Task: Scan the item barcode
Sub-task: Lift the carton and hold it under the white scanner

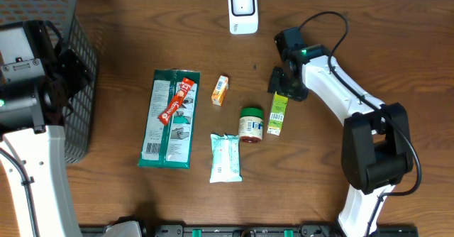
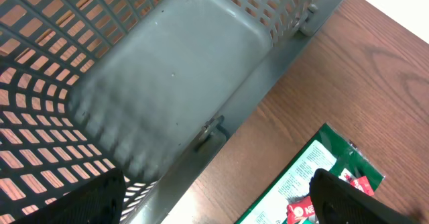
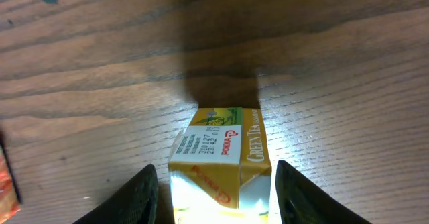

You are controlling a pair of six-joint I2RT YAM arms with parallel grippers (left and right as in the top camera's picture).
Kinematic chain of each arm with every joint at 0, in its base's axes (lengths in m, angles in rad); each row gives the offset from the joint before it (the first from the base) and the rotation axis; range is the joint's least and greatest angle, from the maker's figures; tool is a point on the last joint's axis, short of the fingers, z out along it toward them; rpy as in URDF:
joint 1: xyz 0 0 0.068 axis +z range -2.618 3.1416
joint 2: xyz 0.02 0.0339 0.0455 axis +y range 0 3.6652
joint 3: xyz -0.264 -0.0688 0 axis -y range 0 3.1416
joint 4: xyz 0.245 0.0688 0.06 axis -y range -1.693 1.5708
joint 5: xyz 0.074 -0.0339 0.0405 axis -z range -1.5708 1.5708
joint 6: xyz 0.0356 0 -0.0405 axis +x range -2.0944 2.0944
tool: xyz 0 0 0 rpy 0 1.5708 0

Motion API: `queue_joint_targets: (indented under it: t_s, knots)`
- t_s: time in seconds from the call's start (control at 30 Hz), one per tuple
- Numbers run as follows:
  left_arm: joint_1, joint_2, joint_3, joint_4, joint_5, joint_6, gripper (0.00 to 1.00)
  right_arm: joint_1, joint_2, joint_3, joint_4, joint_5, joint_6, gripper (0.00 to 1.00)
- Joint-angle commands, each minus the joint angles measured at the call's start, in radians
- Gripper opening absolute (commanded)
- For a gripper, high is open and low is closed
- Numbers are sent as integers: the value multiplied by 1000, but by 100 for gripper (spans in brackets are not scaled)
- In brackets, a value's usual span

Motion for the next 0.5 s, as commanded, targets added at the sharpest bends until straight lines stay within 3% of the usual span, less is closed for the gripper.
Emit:
queue_joint_targets:
  t_s: [0.0,0.23,0.37,0.47]
  knots:
    - [4,6,6,0,-13,9,88,12,38,-6,-2,5,-2,49]
    - [4,6,6,0,-13,9,88,-1,5,-2,-4,5,-22,37]
    - [4,6,6,0,-13,9,88,-2,-34,-2,-4,5,-60,24]
    - [4,6,6,0,-13,9,88,-2,-62,-2,-9,8,-78,25]
